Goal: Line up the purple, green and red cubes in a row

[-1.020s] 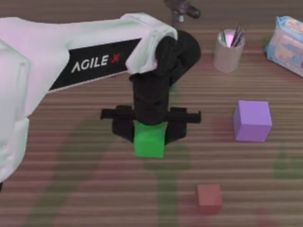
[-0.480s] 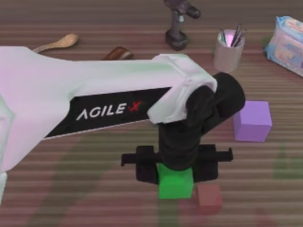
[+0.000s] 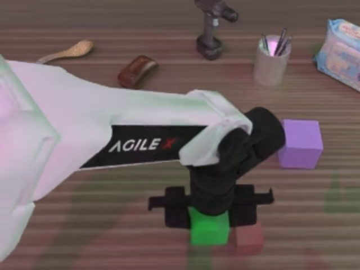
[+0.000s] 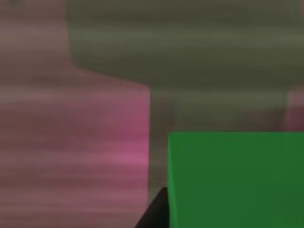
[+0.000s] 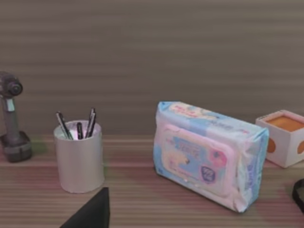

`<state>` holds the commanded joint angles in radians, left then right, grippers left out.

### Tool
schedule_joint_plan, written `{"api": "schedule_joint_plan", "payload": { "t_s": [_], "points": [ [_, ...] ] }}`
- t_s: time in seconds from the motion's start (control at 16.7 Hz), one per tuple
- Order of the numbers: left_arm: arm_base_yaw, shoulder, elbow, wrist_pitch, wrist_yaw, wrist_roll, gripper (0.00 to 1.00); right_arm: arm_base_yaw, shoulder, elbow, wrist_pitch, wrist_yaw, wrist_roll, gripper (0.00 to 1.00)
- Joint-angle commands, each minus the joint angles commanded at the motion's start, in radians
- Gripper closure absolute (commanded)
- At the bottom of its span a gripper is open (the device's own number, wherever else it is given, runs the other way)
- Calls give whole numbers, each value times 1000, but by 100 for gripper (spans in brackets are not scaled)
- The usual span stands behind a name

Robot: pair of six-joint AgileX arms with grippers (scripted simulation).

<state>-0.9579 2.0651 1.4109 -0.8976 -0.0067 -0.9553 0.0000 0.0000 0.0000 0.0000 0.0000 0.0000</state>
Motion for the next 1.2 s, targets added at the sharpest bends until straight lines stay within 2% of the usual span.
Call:
{"api": "schedule_joint_plan", "payload": {
  "t_s": [0.18, 0.42, 1.2],
  "points": [
    [-1, 37, -54, 82, -3, -2, 100, 0, 0, 0, 0, 0, 0, 0],
    [-1, 40, -59, 88, -3, -3, 100, 0, 0, 0, 0, 0, 0, 0],
    [-1, 40, -59, 88, -3, -3, 2, 0, 0, 0, 0, 0, 0, 0]
  ]
}}
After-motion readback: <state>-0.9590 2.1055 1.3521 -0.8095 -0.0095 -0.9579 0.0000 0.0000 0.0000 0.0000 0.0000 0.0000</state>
